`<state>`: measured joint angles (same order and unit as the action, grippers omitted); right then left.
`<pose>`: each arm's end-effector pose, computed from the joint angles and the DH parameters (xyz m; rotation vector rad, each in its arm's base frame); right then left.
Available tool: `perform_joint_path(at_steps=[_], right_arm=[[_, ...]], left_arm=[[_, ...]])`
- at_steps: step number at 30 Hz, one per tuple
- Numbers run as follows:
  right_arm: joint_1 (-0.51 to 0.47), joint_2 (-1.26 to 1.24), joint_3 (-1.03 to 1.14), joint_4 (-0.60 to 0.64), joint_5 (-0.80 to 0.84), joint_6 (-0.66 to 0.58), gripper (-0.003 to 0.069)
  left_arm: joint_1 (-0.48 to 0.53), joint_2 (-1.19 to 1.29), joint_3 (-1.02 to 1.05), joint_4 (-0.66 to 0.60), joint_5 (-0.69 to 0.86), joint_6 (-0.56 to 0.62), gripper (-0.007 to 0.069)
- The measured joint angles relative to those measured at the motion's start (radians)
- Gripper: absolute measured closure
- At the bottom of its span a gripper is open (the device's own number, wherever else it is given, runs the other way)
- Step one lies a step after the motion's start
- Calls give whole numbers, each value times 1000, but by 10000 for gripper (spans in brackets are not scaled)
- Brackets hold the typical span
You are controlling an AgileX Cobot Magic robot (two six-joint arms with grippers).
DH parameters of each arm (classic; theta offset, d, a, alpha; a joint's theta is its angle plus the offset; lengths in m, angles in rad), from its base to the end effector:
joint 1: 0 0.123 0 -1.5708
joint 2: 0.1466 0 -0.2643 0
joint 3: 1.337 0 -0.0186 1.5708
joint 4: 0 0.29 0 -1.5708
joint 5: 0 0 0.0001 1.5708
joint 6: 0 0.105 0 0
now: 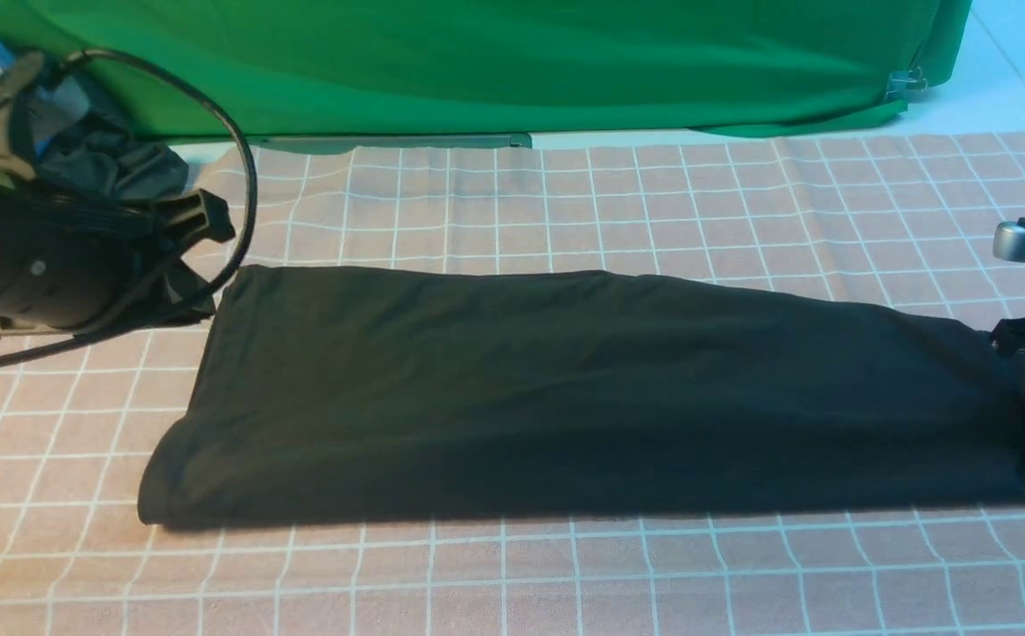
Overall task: Fold a long-sleeved shirt over a pink coffee tablecloth.
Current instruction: 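Fold the right end of the dark garment over onto its left end with the right gripper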
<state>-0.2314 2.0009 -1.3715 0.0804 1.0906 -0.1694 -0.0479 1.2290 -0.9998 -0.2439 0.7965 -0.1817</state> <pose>0.3868 -0.0835 0.1063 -0.1567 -3.0883 -0.1254 0.2995 -0.0325 0.2771 -0.3108 2.4964 -0.3827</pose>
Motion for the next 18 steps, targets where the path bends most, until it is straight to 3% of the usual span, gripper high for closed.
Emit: perform_joint_path(at_steps=[5, 9, 13, 18], right_arm=[[-26, -62, -89, -133, 100, 110, 589], [-43, -111, -148, -160, 116, 130, 589], [-23, -182, -205, -75, 120, 132, 589], [135, -271, -294, 61, 127, 150, 589]], left_arm=[[0, -68, 0, 0, 44, 7, 611], [0, -110, 0, -2, 50, 8, 611], [0, -153, 0, -3, 51, 8, 611], [0, -170, 0, -6, 52, 8, 611]])
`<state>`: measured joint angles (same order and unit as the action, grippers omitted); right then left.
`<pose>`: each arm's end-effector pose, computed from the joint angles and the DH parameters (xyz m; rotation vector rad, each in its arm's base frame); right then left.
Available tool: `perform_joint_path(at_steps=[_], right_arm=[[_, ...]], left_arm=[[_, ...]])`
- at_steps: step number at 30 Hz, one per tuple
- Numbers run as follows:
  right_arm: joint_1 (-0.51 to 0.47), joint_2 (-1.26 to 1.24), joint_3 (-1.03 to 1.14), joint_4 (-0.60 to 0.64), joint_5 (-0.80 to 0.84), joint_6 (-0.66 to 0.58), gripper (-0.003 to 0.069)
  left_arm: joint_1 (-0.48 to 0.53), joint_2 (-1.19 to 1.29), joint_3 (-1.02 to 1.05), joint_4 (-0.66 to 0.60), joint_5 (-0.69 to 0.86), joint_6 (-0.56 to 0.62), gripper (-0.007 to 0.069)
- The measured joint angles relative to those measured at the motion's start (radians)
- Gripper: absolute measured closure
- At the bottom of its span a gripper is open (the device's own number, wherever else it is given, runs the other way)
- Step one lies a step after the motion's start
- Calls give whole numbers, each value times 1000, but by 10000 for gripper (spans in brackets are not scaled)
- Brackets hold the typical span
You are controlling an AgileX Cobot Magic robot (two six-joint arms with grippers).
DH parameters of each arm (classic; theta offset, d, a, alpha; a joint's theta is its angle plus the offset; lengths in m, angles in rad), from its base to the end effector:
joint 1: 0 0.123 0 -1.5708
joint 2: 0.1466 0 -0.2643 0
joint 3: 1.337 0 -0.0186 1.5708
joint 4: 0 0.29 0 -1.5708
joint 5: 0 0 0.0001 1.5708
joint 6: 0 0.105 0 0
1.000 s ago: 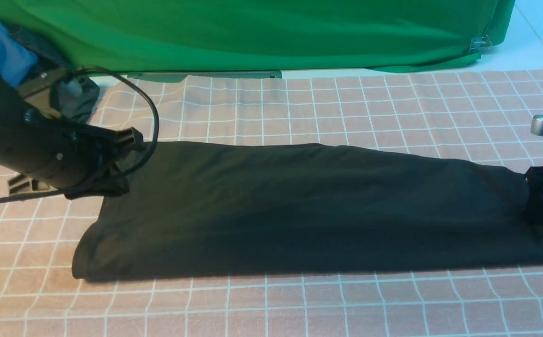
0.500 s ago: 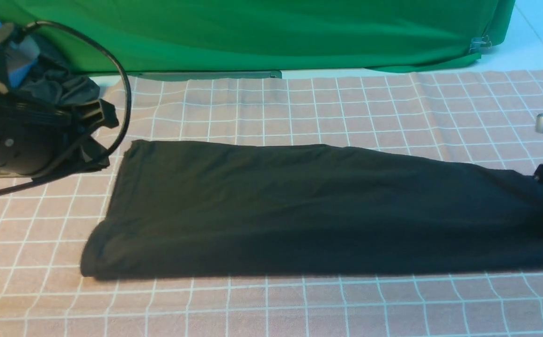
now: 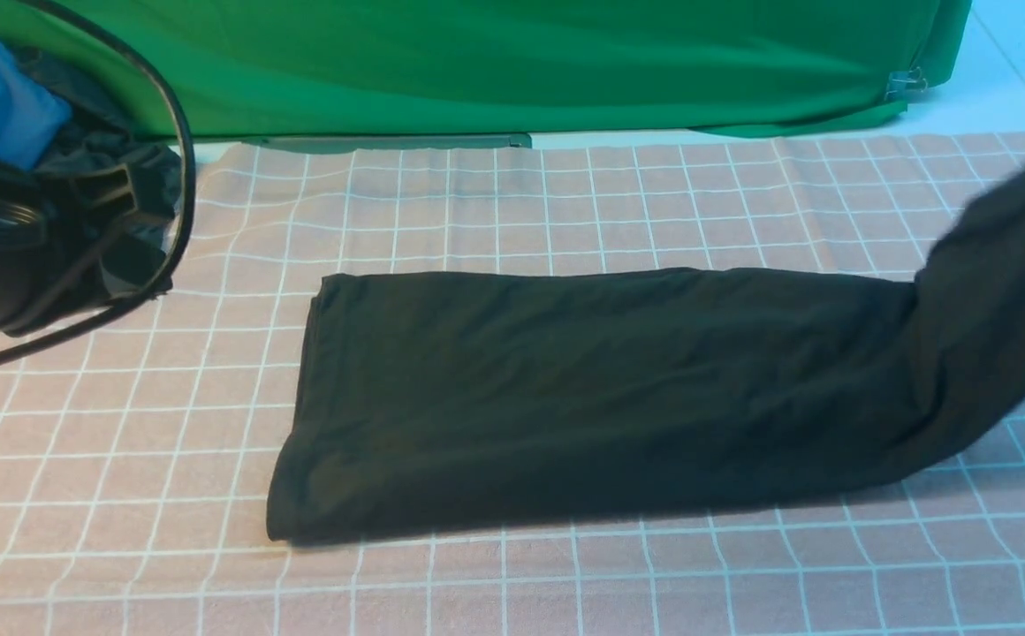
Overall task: Fold a long-sleeved shirt over a pink coffee tablecloth.
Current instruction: 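Fold the right end of the dark garment over onto its left end with the right gripper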
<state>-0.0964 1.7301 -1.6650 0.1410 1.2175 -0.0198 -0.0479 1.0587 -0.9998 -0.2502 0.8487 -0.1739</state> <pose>0.4069 -0.0254 0.3033 0.1381 2.7512 0.1646 0.2651 -0.0323 0.3222 -0.2604 2.3815 -0.4066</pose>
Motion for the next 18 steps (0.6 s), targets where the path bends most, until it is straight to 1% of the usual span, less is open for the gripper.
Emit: perform_joint_path(at_steps=[2, 3, 8, 9, 10, 11, 12, 15, 16, 17, 18], right_arm=[[86, -13, -36, 43, 2, 20, 589], [95, -15, -36, 46, 2, 20, 589], [341, 7, -138, 104, 2, 79, 589], [401, 24, -164, 112, -6, 104, 589], [410, 27, -171, 114, -7, 110, 589], [442, 39, -180, 118, -14, 122, 589], [494, 63, -201, 126, -26, 148, 589], [594, 127, -240, 169, -64, 182, 589], [599, 131, -242, 172, -64, 184, 589], [649, 171, -255, 201, -101, 198, 589], [653, 175, -255, 201, -106, 198, 589]], left_arm=[[0, 0, 1, -6, 0, 0, 611], [0, 0, 2, -7, 0, 0, 611], [0, 0, 2, -53, 4, 2, 611], [0, 0, 2, -61, 7, 3, 611], [0, 0, 2, -63, 7, 3, 611], [0, 0, 2, -65, 8, 4, 611], [0, 0, 2, -69, 8, 4, 611], [0, 0, 2, -70, 8, 5, 611], [0, 0, 2, -70, 8, 5, 611], [0, 0, 2, -71, 8, 5, 611], [0, 0, 2, -71, 8, 5, 611]])
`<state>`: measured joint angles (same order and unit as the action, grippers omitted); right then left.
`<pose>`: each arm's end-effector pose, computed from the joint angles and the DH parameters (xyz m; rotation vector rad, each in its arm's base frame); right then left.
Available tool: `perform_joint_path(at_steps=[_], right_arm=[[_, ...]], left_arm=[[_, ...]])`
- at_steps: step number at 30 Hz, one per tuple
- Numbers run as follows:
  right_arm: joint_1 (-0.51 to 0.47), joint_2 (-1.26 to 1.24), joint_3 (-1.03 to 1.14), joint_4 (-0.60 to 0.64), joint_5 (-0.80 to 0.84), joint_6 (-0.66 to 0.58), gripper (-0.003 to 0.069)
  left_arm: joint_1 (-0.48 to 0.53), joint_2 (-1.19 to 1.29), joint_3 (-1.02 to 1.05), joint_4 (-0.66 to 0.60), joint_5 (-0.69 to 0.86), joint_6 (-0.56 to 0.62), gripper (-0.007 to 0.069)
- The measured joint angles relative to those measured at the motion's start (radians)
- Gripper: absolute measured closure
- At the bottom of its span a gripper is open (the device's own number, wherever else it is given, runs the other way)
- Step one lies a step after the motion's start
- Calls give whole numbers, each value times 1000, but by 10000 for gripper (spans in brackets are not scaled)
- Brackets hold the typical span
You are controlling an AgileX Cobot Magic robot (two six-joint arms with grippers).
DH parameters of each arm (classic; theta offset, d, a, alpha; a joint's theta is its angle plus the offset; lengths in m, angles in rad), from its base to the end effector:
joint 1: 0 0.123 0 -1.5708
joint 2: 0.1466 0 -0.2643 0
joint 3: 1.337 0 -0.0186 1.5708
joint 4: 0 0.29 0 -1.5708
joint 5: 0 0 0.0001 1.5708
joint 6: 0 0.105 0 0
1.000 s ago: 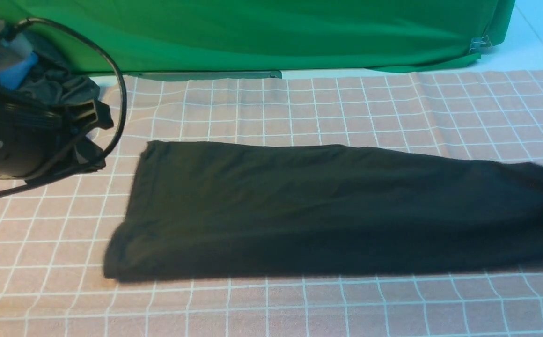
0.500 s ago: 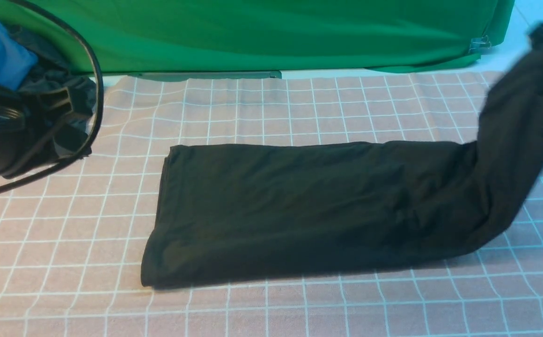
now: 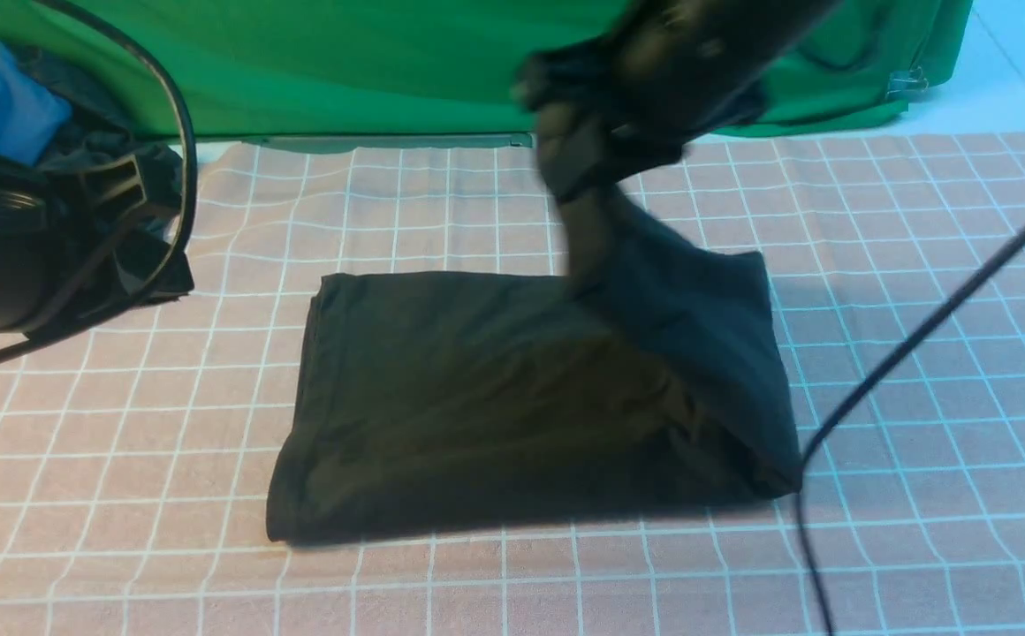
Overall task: Fold a long-sleeved shirt over a pink coffee tablecloth.
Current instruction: 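Fold the right end of the dark garment over onto its left end with the right gripper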
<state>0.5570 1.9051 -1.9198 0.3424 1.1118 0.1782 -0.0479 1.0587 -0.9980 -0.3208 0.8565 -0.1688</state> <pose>0.3772 0.2722 0.3218 -0.4165 2.6236 0.7135 0.2641 -0.0377 0.3226 -0.2847 2.3835 -0.4899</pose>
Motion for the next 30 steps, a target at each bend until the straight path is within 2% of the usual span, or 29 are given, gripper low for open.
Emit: perform_joint_path(at_steps=[3, 10, 16, 19, 23, 26, 27, 28, 30], right_arm=[[62, 62, -7, 37, -88, 15, 589], [112, 173, -7, 125, -222, 28, 586], [142, 237, -7, 142, -284, 28, 579], [166, 274, -7, 147, -328, 28, 547], [191, 306, -7, 162, -398, 29, 447], [201, 325, -7, 166, -426, 24, 319], [201, 325, -7, 166, -426, 23, 311], [198, 329, -9, 166, -420, -7, 241], [192, 329, -19, 164, -404, -43, 211]], left_arm=[[0, 0, 0, -1, 1, 0, 611], [0, 0, 0, -1, 8, 2, 611], [0, 0, 0, -1, 9, 2, 611], [0, 0, 0, -1, 10, 2, 611], [0, 0, 0, -1, 10, 2, 611], [0, 0, 0, 0, 11, 2, 611], [0, 0, 0, 1, 11, 2, 611], [0, 0, 0, 5, 19, 2, 611], [0, 0, 0, 10, 27, 2, 611]])
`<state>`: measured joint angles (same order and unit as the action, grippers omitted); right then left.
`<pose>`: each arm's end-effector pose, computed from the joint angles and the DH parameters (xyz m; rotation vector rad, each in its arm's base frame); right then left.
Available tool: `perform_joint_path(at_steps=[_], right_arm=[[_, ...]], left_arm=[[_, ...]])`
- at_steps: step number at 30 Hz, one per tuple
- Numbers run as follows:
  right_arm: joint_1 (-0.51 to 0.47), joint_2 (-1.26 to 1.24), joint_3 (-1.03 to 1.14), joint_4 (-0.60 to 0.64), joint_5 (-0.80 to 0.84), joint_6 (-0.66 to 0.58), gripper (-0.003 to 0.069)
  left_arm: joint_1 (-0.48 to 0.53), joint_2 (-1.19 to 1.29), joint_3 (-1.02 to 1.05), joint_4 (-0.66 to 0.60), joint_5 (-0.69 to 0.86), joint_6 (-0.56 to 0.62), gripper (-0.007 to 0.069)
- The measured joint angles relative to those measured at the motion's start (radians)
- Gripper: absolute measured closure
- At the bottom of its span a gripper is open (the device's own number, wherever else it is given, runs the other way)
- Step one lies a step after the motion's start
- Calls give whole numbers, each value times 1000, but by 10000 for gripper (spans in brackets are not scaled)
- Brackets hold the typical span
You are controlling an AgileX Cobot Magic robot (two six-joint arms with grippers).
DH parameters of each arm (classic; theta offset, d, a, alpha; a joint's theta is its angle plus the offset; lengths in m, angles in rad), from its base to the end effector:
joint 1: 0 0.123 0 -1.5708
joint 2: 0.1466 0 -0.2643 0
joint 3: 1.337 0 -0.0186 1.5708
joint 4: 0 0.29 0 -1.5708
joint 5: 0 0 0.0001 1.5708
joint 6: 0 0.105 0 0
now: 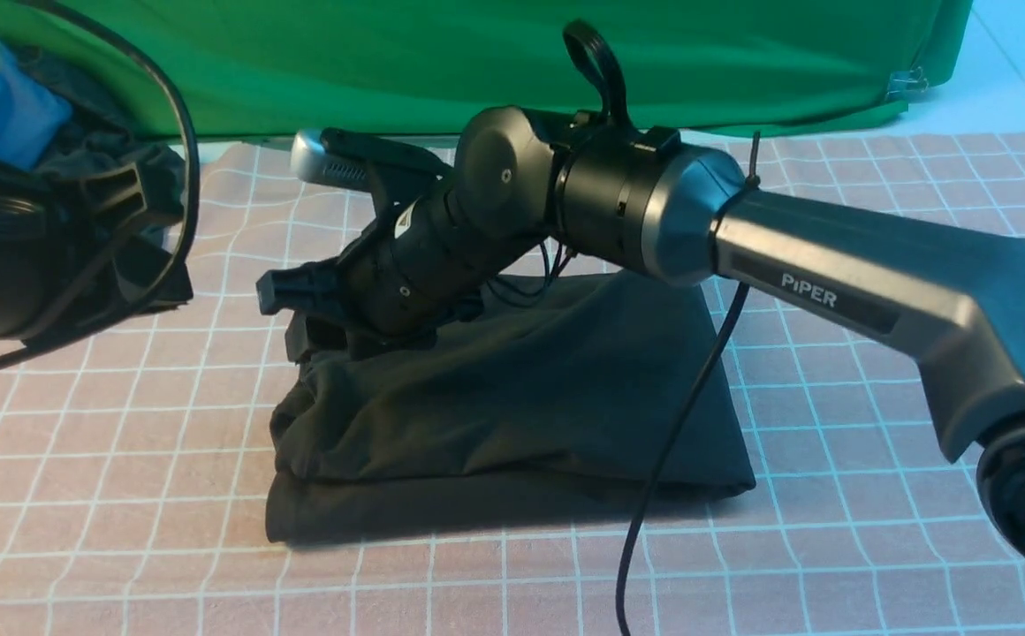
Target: Fold a long-sleeved shirt over a pink coffee tablecloth.
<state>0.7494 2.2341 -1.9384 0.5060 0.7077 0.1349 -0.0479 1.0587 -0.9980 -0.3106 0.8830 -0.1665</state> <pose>0.3761 0.3952 0.1884 -0.4371 2.5656 0.9214 0.2621 -0.0374 0.3206 -0.2749 2.4116 -0.4776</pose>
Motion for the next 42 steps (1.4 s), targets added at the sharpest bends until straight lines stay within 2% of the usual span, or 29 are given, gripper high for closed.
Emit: perform_joint_path(at_steps=[2, 4, 5, 7, 9, 10, 11, 15, 18, 24, 27, 32, 35, 36, 39, 42], right_arm=[[-17, -8, -23, -8, 65, -63, 196], [-61, -34, -76, -46, 203, -135, 251], [-70, -39, -81, -51, 216, -135, 259], [-130, -79, -137, -130, 370, -182, 411], [-180, -110, -164, -175, 448, -199, 540], [-214, -140, -171, -197, 472, -216, 592], [-235, -153, -172, -203, 481, -221, 605], [-313, -246, -129, -218, 493, -246, 620], [-334, -319, -20, -222, 497, -271, 620], [-313, -351, 237, -197, 470, -301, 620], [-291, -326, 325, -148, 388, -301, 620], [-243, -250, 370, -112, 325, -305, 621], [-201, -170, 374, -119, 349, -319, 621], [-200, -166, 374, -121, 349, -319, 621], [-193, -138, 383, -146, 393, -311, 621], [-193, -139, 387, -166, 408, -293, 621]], left_arm=[[0, 0, 0, 7, 14, 0, 611], [0, 0, 0, 13, 23, -1, 611], [0, 0, 0, 13, 23, 0, 611], [0, 1, 0, 10, 24, 0, 611], [0, 11, 0, -8, 24, 6, 611], [0, 26, 0, -25, 24, 22, 611], [0, 36, 0, -43, 23, 28, 611], [-3, 133, 0, -132, 21, 97, 611], [-43, 211, 0, -143, -11, 120, 611], [-182, 384, -7, -160, -153, 97, 611], [-212, 488, -14, -193, -228, 79, 611], [-213, 594, -14, -197, -253, 69, 611], [-213, 648, -14, -107, -223, 11, 611], [-213, 649, -14, -107, -221, 5, 611], [-201, 656, -14, 44, -172, -115, 611], [-187, 655, -14, 104, -130, -149, 611]])
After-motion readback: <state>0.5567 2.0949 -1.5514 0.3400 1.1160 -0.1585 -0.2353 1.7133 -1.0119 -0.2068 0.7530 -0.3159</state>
